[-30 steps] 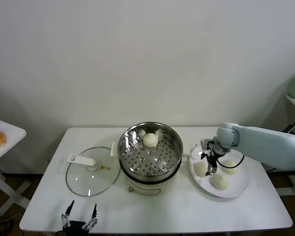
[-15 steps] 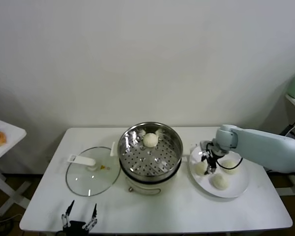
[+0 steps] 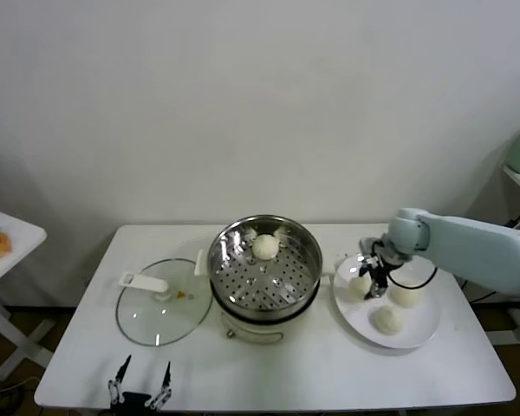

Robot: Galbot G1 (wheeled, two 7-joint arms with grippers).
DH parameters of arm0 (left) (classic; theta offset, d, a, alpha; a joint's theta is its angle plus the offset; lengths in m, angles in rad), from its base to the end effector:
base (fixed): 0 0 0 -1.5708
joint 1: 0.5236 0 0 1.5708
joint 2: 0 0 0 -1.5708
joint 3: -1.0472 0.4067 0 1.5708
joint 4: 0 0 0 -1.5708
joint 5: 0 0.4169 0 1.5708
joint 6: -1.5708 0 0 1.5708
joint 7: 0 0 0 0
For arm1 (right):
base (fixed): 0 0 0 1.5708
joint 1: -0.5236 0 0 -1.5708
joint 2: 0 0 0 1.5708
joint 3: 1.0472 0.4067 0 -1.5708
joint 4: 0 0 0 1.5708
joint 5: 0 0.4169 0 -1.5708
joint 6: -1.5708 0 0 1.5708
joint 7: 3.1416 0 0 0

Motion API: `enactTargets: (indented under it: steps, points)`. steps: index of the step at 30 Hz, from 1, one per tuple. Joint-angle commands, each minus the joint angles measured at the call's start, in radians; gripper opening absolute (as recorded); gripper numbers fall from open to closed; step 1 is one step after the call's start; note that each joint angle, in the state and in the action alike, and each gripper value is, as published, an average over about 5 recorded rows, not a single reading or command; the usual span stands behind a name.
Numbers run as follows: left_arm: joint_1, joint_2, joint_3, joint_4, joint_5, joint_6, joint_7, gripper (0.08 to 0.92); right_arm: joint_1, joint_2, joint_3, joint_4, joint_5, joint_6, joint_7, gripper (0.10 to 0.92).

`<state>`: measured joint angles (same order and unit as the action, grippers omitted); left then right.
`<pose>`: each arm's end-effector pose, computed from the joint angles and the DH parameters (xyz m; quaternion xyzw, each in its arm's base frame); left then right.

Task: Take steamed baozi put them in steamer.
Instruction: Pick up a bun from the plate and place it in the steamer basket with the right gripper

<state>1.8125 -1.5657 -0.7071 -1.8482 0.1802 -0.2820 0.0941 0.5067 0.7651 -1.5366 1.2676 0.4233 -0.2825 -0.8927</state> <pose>0.0819 0.0747 -0.4838 -0.0095 -0.9839 -0.1359 0.1158 0.6180 -0.1399 -0.1975 0.5009 -0.5474 0.5167 0.4272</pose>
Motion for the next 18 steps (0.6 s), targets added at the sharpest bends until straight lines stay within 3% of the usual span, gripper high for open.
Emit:
enactTargets:
  steps: [1, 9, 18]
  points:
    - [0.004, 0.001, 0.003, -0.003, 0.008, 0.000, 0.000, 0.823, 0.365, -0.034, -0.205, 0.101, 0.152, 0.033, -0.084, 0.645]
    - [0.004, -0.002, 0.017, -0.016, 0.008, 0.003, 0.000, 0.823, 0.631, 0.035, -0.300, 0.212, 0.336, 0.021, -0.126, 0.645]
    - [0.002, 0.005, 0.017, -0.028, 0.006, 0.006, 0.005, 0.823, 0.651, 0.207, -0.196, 0.264, 0.499, -0.050, -0.096, 0.645]
